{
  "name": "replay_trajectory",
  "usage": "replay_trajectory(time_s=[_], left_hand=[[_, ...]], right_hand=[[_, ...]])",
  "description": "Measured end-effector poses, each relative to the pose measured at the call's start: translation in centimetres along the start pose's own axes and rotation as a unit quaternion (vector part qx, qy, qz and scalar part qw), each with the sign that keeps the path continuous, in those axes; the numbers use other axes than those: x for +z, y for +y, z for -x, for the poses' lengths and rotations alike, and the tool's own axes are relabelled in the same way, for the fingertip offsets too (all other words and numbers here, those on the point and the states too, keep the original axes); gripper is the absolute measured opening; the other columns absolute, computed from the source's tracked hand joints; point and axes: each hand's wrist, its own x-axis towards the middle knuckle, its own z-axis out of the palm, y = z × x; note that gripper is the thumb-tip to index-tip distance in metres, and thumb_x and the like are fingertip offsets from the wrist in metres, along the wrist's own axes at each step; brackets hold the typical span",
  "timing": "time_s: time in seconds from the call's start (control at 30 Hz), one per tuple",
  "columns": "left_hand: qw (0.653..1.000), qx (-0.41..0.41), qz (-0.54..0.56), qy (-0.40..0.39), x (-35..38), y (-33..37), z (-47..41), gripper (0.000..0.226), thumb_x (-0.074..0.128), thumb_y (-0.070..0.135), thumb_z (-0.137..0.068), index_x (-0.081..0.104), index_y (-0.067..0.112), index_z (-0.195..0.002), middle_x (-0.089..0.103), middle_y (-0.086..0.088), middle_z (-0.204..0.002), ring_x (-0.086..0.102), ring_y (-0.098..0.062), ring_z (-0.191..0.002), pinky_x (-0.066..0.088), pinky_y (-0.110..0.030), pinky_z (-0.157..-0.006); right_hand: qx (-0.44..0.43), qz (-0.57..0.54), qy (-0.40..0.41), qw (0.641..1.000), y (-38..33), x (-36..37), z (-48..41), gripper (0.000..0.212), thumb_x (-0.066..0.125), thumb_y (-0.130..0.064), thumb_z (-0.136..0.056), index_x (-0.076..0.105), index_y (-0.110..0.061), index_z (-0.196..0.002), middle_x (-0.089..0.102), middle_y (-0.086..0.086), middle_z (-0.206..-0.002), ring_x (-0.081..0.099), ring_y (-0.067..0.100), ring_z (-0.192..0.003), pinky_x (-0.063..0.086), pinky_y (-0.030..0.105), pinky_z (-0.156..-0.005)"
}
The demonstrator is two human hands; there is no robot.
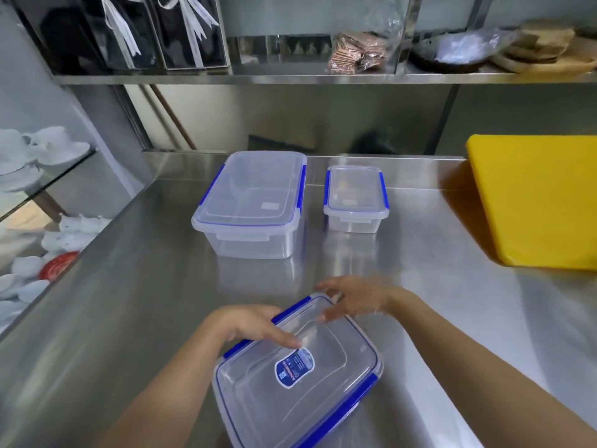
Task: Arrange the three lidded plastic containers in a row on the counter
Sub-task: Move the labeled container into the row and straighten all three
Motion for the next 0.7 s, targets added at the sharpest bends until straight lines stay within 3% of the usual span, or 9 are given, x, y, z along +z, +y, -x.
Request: replay_trajectory(time_s=[0.2,0.33,0.53,0.6,0.7], left_hand=[[0.984,0.021,0.151,0.088,2.1,-1.4,-0.1,0.061,0.084,0.033,-0.063,0.054,0.017,-0.114,0.07,-0.012,-0.108,0.069,-0.027,-0.095,0.055,-0.045,-0.087],[0.964,0.053,0.233,0.115,3.6,-1.0,-1.1,0.072,0.085,0.038,-0.059,0.053,0.012,-0.118,0.068,-0.018,-0.112,0.067,-0.034,-0.099,0.05,-0.055,-0.093],[0.909,0.058,0.352,0.214,5.6,1.1,-3.6,0.061,0.077,0.041,-0.067,0.056,0.009,-0.115,0.068,-0.021,-0.109,0.066,-0.038,-0.097,0.051,-0.058,-0.089],[0.887,0.056,0.391,0.239,6.1,2.0,-4.6,0.057,0.076,0.04,-0.071,0.056,0.009,-0.114,0.068,-0.02,-0.108,0.067,-0.037,-0.095,0.052,-0.058,-0.087],[0.862,0.056,0.421,0.276,6.8,3.6,-6.0,0.052,0.076,0.038,-0.072,0.056,0.009,-0.11,0.071,-0.017,-0.102,0.069,-0.034,-0.089,0.056,-0.053,-0.082]], right_hand=[[-0.015,-0.016,0.074,0.997,1.2,1.9,0.7,0.046,0.063,-0.042,-0.08,0.052,-0.024,-0.121,0.061,0.003,-0.122,0.054,0.013,-0.098,0.042,0.027,-0.084],[0.034,-0.041,0.148,0.988,2.9,2.0,1.5,0.052,0.06,-0.048,-0.08,0.05,-0.019,-0.123,0.059,0.007,-0.123,0.056,0.02,-0.102,0.043,0.03,-0.086],[0.109,-0.1,0.307,0.94,5.9,1.7,3.0,0.072,0.063,-0.05,-0.076,0.035,-0.018,-0.134,0.048,0.009,-0.134,0.049,0.026,-0.119,0.042,0.038,-0.1],[0.103,-0.174,0.333,0.921,6.8,1.7,3.7,0.075,0.066,-0.049,-0.075,0.031,-0.022,-0.135,0.057,-0.002,-0.118,0.057,0.02,-0.103,0.051,0.035,-0.086],[0.097,-0.231,0.345,0.905,7.7,1.6,4.7,0.076,0.068,-0.046,-0.074,0.023,-0.029,-0.133,0.051,-0.021,-0.087,0.059,0.007,-0.074,0.047,0.018,-0.059]])
